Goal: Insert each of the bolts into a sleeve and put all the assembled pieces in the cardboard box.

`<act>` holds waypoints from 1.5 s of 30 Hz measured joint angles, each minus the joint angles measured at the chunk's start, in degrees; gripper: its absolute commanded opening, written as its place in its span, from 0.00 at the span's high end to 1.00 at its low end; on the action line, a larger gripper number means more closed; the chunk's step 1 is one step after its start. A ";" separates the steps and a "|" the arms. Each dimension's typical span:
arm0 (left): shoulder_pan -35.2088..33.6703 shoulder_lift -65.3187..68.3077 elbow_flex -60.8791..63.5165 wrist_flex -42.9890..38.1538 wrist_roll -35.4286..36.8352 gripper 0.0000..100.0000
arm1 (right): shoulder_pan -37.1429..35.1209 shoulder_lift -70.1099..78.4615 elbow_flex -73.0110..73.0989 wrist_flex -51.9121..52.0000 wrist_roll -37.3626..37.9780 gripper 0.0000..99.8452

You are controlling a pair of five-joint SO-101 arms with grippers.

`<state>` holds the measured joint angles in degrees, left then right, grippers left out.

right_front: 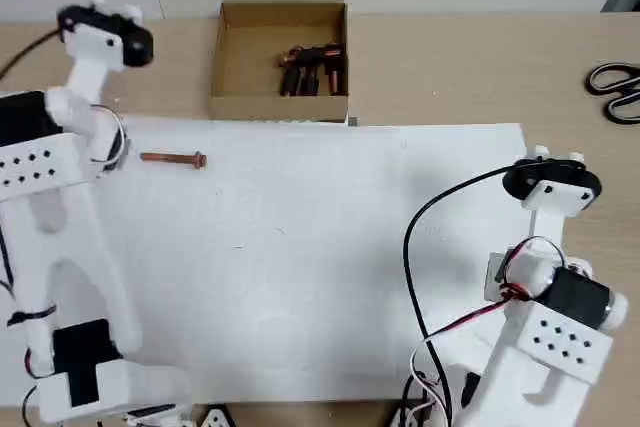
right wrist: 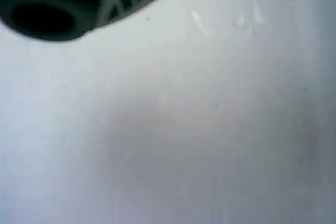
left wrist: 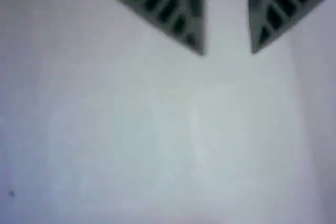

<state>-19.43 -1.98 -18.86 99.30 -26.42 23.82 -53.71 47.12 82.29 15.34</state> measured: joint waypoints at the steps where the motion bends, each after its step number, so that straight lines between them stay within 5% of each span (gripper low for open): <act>1: -0.53 0.00 -0.97 0.00 0.62 0.99 | 0.00 0.00 0.00 0.00 0.00 1.00; 10: -2.29 1.76 -2.46 -5.71 7.56 0.99 | 0.00 0.00 0.00 0.00 0.00 1.00; 23: 1.23 18.55 -2.46 -12.57 -16.53 0.98 | 0.00 0.00 0.00 0.00 0.00 1.00; 28: 2.37 24.53 -3.52 -12.75 -23.30 0.90 | 0.00 0.00 0.00 0.00 0.00 1.00; 45: 6.59 50.11 -30.15 -4.75 -42.81 0.89 | 0.00 0.00 0.00 0.00 0.00 1.00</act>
<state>-12.84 48.13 -49.01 94.55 -69.23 23.82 -53.71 47.12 82.29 15.34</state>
